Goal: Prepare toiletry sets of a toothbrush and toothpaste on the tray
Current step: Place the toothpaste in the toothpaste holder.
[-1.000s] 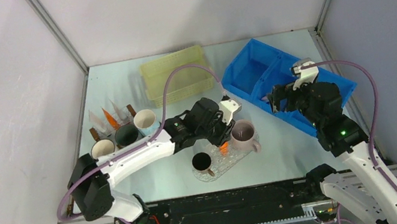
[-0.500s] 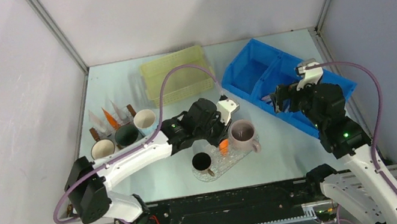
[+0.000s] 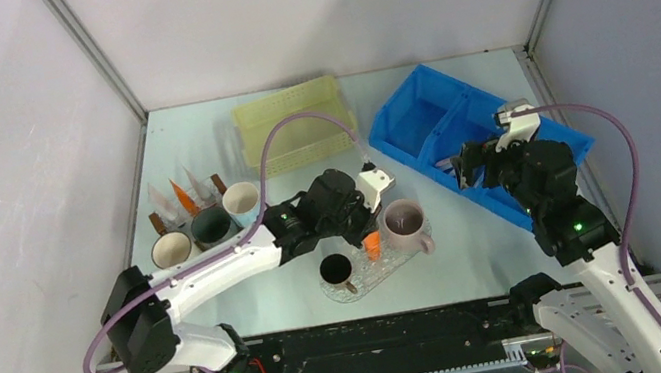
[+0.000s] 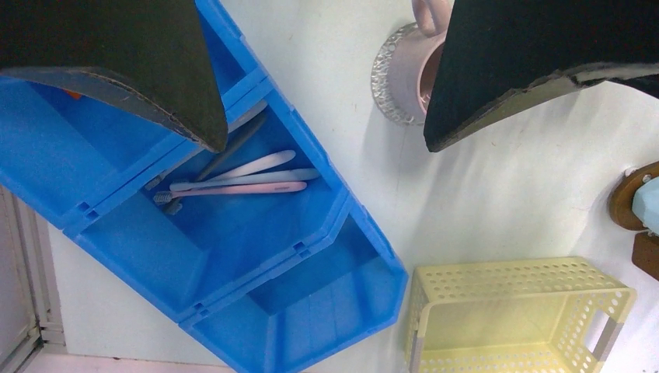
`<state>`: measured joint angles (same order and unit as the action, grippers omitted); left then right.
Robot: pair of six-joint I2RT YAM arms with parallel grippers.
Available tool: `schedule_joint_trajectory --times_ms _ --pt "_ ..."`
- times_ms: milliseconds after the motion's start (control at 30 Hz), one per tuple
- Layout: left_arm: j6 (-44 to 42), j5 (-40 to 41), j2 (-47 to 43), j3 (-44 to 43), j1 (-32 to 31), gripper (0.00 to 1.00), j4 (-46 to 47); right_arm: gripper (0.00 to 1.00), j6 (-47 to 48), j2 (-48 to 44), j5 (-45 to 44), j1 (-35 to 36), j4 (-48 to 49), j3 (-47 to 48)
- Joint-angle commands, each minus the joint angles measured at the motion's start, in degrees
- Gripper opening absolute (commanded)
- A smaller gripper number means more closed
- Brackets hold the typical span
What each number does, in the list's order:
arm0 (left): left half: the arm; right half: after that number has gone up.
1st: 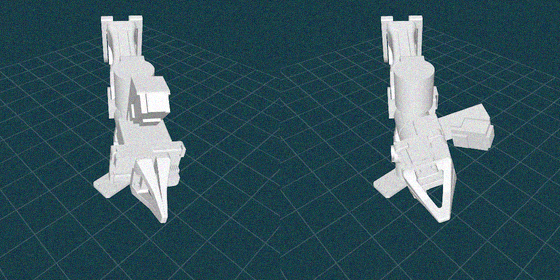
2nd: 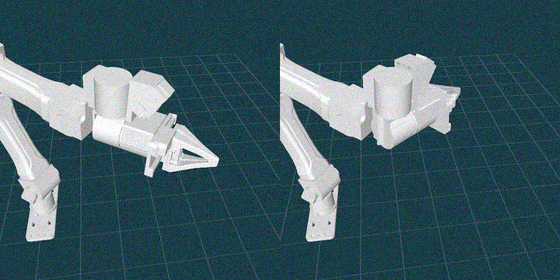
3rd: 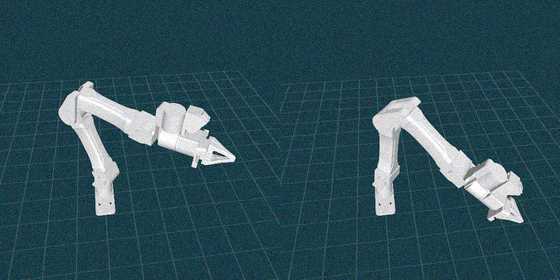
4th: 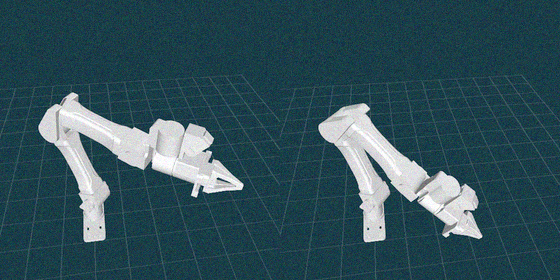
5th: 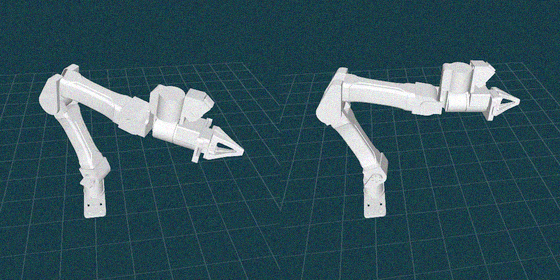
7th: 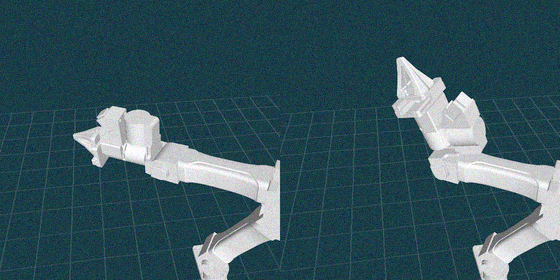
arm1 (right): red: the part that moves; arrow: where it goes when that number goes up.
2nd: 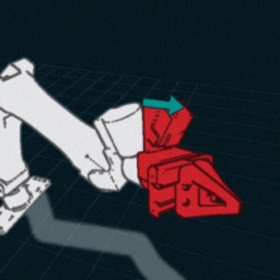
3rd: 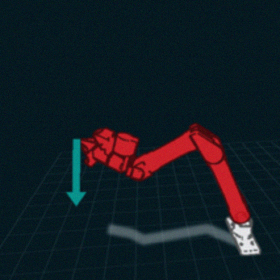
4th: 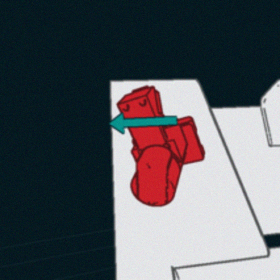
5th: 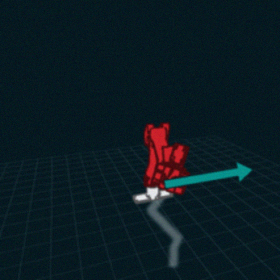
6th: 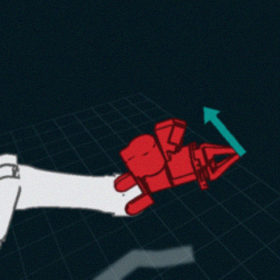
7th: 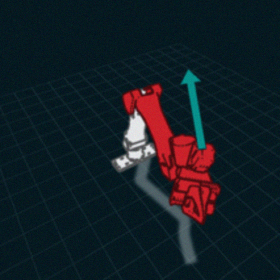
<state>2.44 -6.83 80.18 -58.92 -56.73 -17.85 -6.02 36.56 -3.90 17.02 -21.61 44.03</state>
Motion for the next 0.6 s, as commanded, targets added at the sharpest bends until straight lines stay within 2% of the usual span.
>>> schedule_joint_trajectory --times_ms 0,567 --pt "-1.7 -0.7 -2.5 0.7 -0.2 0.0 3.5 0.99 -0.3 -0.8 0.0 -0.3 0.9 0.4" --pt "-3.8 1.4 -1.9 1.9 -0.3 0.02 7.0 0.99 -0.3 -1.0 0.1 -0.5 0.3 0.4"
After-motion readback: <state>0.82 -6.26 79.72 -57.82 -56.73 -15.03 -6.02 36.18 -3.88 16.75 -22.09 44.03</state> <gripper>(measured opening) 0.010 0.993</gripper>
